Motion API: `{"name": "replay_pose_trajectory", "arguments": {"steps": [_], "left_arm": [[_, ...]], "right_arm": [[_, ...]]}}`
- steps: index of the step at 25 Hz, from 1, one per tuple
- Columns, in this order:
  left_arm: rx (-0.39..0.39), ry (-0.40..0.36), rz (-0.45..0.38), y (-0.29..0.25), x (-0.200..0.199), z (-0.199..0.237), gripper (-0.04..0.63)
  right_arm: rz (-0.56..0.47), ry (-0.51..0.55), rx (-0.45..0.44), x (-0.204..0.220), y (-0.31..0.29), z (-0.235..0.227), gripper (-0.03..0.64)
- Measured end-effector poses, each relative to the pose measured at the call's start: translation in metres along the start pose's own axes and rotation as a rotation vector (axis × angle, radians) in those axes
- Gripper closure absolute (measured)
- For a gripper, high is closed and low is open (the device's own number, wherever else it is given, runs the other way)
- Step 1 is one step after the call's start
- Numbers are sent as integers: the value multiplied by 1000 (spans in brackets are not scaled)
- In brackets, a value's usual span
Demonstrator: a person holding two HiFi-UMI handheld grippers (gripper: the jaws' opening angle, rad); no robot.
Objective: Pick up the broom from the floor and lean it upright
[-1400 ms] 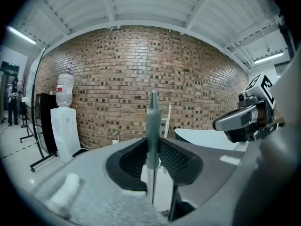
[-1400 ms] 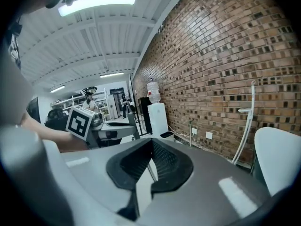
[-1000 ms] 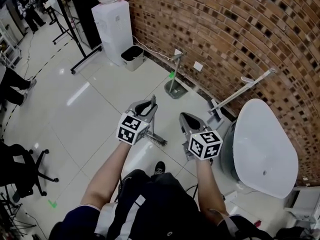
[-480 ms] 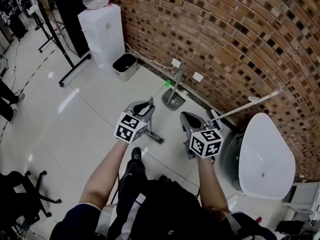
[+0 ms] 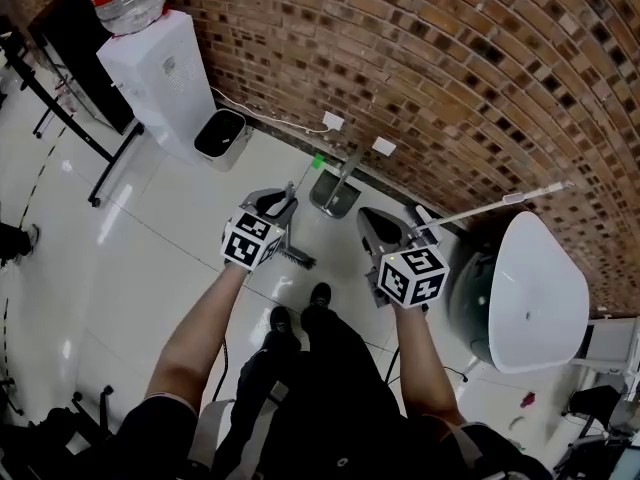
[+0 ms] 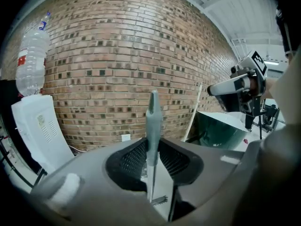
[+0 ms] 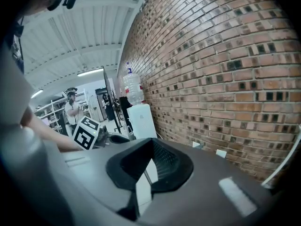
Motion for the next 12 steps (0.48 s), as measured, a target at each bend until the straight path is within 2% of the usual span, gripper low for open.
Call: {"name": "replay_pose_trajectory", "arguments": {"steps": [8, 12], "left_arm": [[-26, 16, 116, -69, -7, 85, 506], [-7, -7, 166, -105, -15, 122, 506]], "right_arm": [[-6, -53, 5, -31, -82, -61, 617], [6, -43, -3, -51, -118, -87, 617]]}}
Point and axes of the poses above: the fingertips, and each gripper's own axes: y backward along the fingers, z to its left, x out of its underside, the point moved 7 cm from there along y, backward along the fingers, and after that the axes turned 7 degrees about x, right-handed, at the moved point
